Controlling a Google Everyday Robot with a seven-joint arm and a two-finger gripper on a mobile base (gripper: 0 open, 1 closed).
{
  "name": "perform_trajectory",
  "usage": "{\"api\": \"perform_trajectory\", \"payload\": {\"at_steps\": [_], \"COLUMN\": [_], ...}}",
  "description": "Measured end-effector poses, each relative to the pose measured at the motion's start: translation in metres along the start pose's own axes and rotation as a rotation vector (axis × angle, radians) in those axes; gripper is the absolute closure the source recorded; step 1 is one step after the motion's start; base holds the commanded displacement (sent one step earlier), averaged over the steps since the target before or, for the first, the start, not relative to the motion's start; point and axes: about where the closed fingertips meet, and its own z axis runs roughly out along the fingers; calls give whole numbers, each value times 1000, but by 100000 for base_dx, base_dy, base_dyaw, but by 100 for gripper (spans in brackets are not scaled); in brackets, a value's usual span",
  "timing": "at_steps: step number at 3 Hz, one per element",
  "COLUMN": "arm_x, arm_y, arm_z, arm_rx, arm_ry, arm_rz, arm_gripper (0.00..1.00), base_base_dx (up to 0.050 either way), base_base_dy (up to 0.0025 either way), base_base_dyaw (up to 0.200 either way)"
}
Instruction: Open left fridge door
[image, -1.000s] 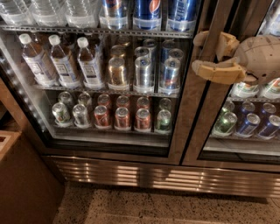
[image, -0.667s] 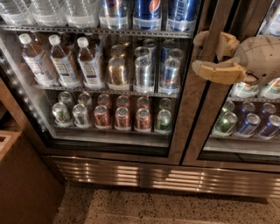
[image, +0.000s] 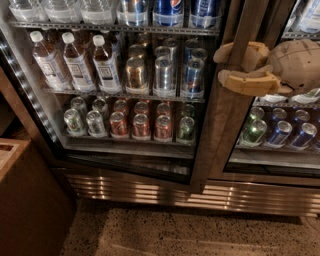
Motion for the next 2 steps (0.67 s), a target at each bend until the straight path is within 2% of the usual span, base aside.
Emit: {"api": "perform_trajectory", "payload": {"at_steps": [2], "arm_x": [0], "arm_y": [0], "arm_z": [0], "arm_rx": [0], "arm_ry": [0], "arm_rz": [0], "arm_gripper": [100], "base_base_dx": [-4998], "base_base_dy": [-4], "base_base_dyaw": [32]}}
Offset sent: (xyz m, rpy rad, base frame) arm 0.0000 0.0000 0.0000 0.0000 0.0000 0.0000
